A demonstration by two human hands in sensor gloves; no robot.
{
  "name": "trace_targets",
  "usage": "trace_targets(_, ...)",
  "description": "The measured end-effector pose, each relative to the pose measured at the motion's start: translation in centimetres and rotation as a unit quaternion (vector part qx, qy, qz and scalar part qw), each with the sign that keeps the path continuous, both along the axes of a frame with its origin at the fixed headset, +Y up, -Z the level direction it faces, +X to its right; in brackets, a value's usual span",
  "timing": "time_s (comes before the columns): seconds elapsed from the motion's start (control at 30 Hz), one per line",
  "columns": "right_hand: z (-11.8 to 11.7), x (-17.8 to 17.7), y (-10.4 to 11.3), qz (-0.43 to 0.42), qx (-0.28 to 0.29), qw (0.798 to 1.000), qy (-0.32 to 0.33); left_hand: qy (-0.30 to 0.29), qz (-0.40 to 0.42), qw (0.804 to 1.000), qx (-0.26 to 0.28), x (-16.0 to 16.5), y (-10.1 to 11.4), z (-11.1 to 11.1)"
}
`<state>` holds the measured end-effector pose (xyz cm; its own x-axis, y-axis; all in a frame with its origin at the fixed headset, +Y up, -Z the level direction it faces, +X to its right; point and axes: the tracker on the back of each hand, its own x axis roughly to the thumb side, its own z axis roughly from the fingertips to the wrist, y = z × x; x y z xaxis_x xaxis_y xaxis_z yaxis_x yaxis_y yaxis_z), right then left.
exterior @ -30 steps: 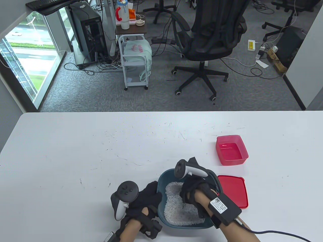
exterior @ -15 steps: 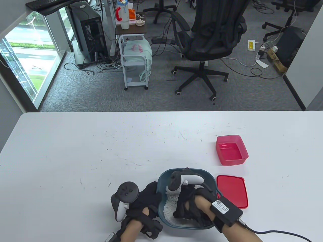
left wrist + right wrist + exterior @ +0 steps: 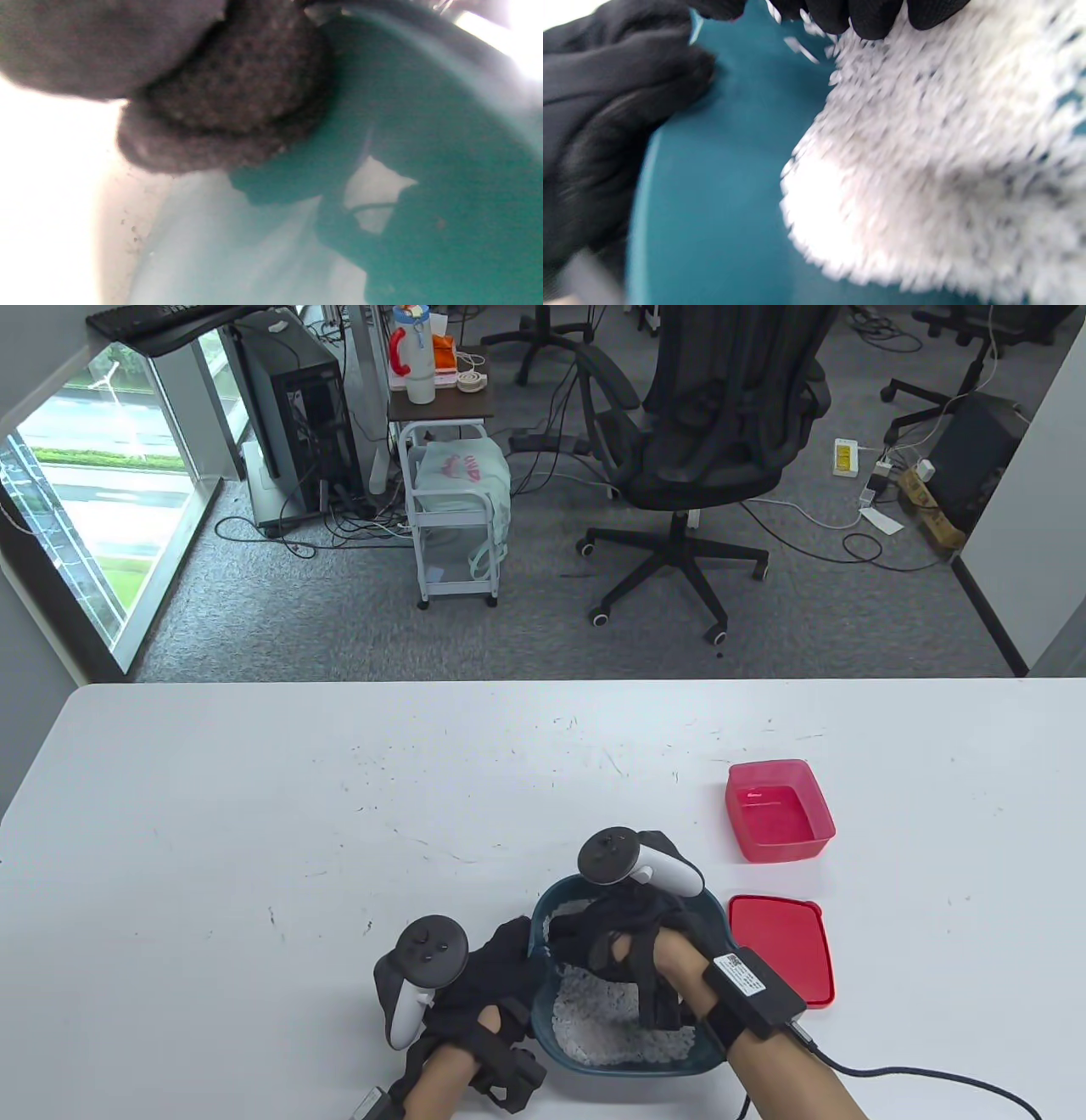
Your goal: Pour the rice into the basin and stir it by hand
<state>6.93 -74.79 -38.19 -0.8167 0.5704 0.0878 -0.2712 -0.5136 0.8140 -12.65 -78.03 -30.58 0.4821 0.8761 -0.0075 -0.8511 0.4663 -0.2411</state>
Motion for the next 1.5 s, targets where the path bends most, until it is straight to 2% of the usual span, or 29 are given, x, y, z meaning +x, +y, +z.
trace_targets(0.1,-0.1,0.6,0.5,0.127,0.061,0.990,-0.008,0.000,0.001,1.000,-0.001,0.1,0.0,0.0)
trace_targets(0.2,0.2,1.0,0.6,0.243,0.078,0.967,0.000,0.005,-0.002,1.000,0.000,0.1,0.0,0.1)
trace_targets(0.3,1.0,1.3,0.1,0.341,0.072,0.937,0.030,0.010,-0.002,1.000,-0.001,0.1,0.0,0.1)
trace_targets(0.37,1.7,1.2,-0.3,0.364,0.061,0.928,0.046,0.014,0.000,1.000,-0.002,0.1,-0.1,0.1)
trace_targets(0.5,3.3,0.9,-1.4,0.376,0.032,0.923,0.079,0.017,0.004,1.000,-0.006,0.2,-0.1,0.2)
trace_targets(0.57,4.0,0.7,-2.0,0.346,0.002,0.933,0.097,0.017,0.003,1.000,-0.006,0.2,-0.1,0.2)
trace_targets(0.63,4.4,0.5,-2.0,0.273,-0.031,0.955,0.114,0.018,0.003,1.000,-0.007,0.2,-0.1,0.2)
trace_targets(0.67,4.6,0.3,-1.8,0.207,-0.048,0.969,0.129,0.017,0.004,1.000,-0.007,0.2,-0.1,0.2)
trace_targets(0.73,4.6,0.1,-1.4,0.117,-0.062,0.981,0.144,0.016,0.004,1.000,-0.008,0.2,-0.1,0.2)
trace_targets(0.8,4.6,-0.1,-1.1,0.028,-0.100,0.985,0.141,0.014,0.004,1.000,-0.008,0.2,-0.1,0.2)
trace_targets(0.87,4.3,-0.3,-1.3,-0.011,-0.120,0.983,0.135,0.011,0.004,1.000,-0.007,0.2,0.0,0.1)
trace_targets(1.03,2.4,-0.6,-1.1,-0.039,-0.110,0.990,0.085,-0.001,0.000,1.000,-0.003,0.2,0.1,0.0)
trace_targets(1.2,0.1,0.0,-0.1,-0.009,-0.020,1.000,0.007,-0.001,0.001,1.000,-0.003,0.2,0.0,0.0)
trace_targets(1.3,-0.2,0.5,0.5,0.063,0.038,0.997,-0.016,-0.001,0.001,1.000,-0.003,0.2,0.0,0.0)
trace_targets(1.37,0.0,0.8,0.7,0.131,0.058,0.990,-0.009,0.000,0.001,1.000,-0.003,0.2,0.0,0.0)
trace_targets(1.5,0.9,1.3,0.4,0.294,0.083,0.952,0.007,0.004,0.001,1.000,-0.002,0.3,0.0,0.1)
